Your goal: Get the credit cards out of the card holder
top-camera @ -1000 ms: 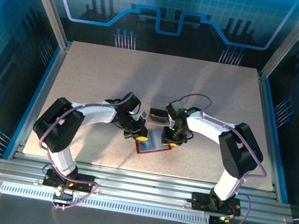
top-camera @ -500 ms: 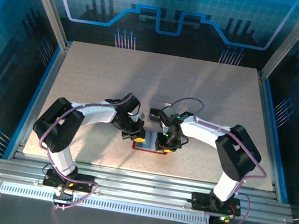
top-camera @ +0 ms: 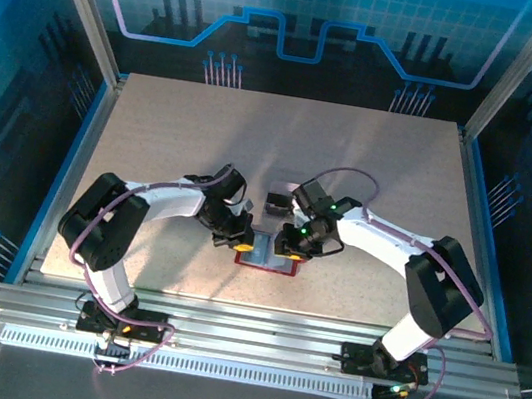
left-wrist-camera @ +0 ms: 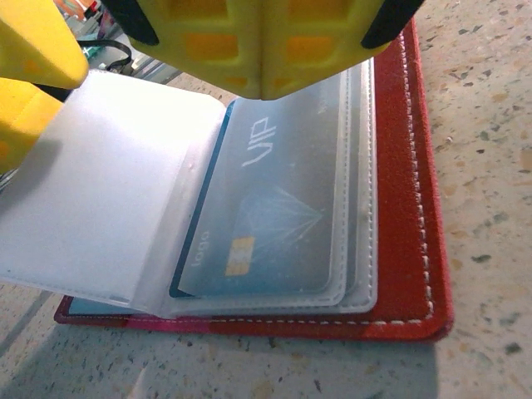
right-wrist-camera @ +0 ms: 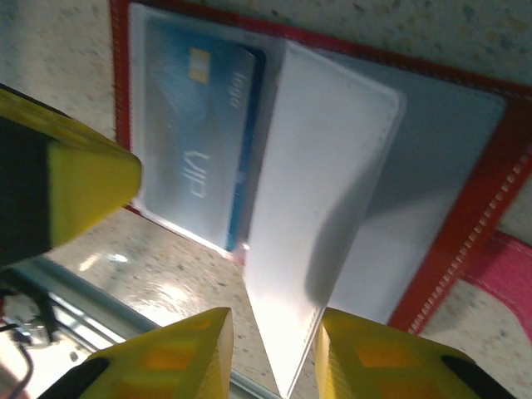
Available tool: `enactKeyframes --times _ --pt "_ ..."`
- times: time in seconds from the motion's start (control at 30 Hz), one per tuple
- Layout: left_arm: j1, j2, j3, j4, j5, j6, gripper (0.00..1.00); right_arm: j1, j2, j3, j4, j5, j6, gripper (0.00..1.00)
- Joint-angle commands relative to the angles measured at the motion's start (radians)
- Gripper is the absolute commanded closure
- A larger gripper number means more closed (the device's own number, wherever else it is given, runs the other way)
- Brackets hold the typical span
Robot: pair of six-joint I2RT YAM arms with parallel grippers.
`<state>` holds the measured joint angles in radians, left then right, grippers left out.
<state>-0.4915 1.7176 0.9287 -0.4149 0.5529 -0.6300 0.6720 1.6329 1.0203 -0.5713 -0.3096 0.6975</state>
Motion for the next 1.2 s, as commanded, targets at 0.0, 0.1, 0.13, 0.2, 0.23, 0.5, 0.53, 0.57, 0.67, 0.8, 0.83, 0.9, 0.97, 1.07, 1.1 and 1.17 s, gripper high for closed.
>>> enactKeyframes --times 0.0,0.1,0.13,0.2,0.23,0.5,0.53,0.57,0.67,0.8,0.83,0.9,0.97,1.07,1.1,1.17 --pt "0.007 0.000 0.017 -0.027 -0.001 0.027 1.00 -0.009 0.017 -0.013 0.089 -0.108 0.048 0.71" --pt "0.007 0.008 0.023 -0.020 0.012 0.024 1.00 -0.010 0.031 -0.002 0.084 -0.105 0.050 0.72" --pt "0.007 0.009 0.025 -0.015 0.020 0.021 1.00 -0.009 0.031 -0.002 0.076 -0.095 0.048 0.72" --pt "0.008 0.012 0.032 -0.008 0.034 0.013 1.00 -0.009 0.028 -0.002 0.045 -0.065 0.037 0.73" --pt "0.006 0.013 0.034 -0.003 0.040 0.010 1.00 -0.009 0.026 -0.002 0.024 -0.044 0.029 0.73" --pt "-0.028 0.035 0.074 0.025 0.075 -0.020 1.00 -0.023 -0.018 -0.015 -0.137 0.111 -0.026 0.72" --pt "-0.037 0.044 0.080 0.032 0.080 -0.026 1.00 -0.026 -0.030 -0.014 -0.146 0.118 -0.028 0.72" --pt "-0.043 0.050 0.085 0.039 0.084 -0.032 1.00 -0.029 -0.041 -0.013 -0.150 0.123 -0.028 0.71" --pt "-0.063 0.069 0.109 0.041 0.081 -0.036 1.00 -0.035 -0.072 -0.001 -0.163 0.132 -0.023 0.71" --pt "-0.065 0.080 0.123 0.025 0.060 -0.026 1.00 -0.036 -0.089 0.023 -0.175 0.133 -0.017 0.71" --pt "-0.065 0.079 0.127 0.012 0.051 -0.017 1.00 -0.036 -0.091 0.024 -0.162 0.118 -0.015 0.71" --pt "-0.063 0.074 0.130 -0.017 0.022 0.001 1.00 -0.037 -0.093 0.016 -0.102 0.064 -0.005 0.71" --pt "-0.058 0.067 0.130 -0.046 -0.003 0.019 1.00 -0.037 -0.077 0.006 -0.025 -0.001 0.019 0.71" --pt "-0.038 0.054 0.111 -0.049 -0.007 0.026 1.00 -0.033 -0.024 -0.004 0.093 -0.100 0.069 0.73" --pt "-0.032 0.048 0.105 -0.047 -0.004 0.027 1.00 -0.032 -0.005 -0.005 0.128 -0.120 0.085 0.73" --pt "-0.020 0.044 0.096 -0.048 0.001 0.030 1.00 -0.028 0.026 -0.009 0.187 -0.144 0.111 0.73"
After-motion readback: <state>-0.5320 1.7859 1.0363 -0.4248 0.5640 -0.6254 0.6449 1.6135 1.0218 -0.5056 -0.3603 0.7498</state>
